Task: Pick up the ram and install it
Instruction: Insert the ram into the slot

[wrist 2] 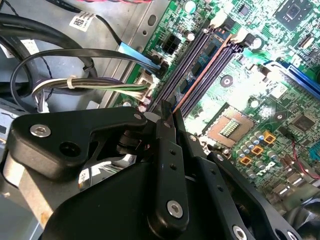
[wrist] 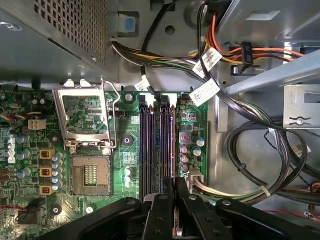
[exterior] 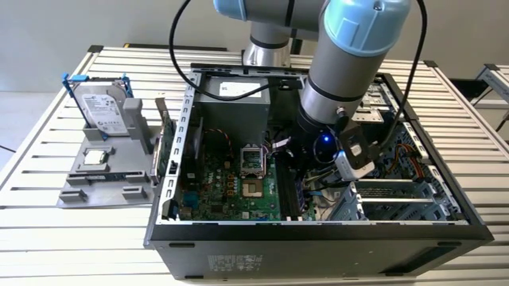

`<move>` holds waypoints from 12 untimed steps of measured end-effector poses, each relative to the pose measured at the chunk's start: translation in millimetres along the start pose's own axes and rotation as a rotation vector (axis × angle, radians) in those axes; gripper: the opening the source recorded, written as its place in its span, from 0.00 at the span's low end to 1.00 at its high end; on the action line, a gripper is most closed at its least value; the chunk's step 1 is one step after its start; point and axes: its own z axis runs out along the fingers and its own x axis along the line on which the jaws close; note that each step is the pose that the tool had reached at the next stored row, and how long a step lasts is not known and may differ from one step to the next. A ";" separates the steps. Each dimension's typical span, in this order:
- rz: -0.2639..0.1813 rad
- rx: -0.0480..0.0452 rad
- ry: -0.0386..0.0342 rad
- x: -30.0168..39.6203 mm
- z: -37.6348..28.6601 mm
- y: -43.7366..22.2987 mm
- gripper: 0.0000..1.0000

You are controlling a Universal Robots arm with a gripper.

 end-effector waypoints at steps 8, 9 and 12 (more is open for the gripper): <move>0.000 -0.0002 0.0000 0.0 0.8 0.6 0.00; 0.002 -0.0002 0.0000 -0.4 0.8 0.9 0.00; 0.005 -0.0002 -0.0001 -0.5 1.2 1.2 0.00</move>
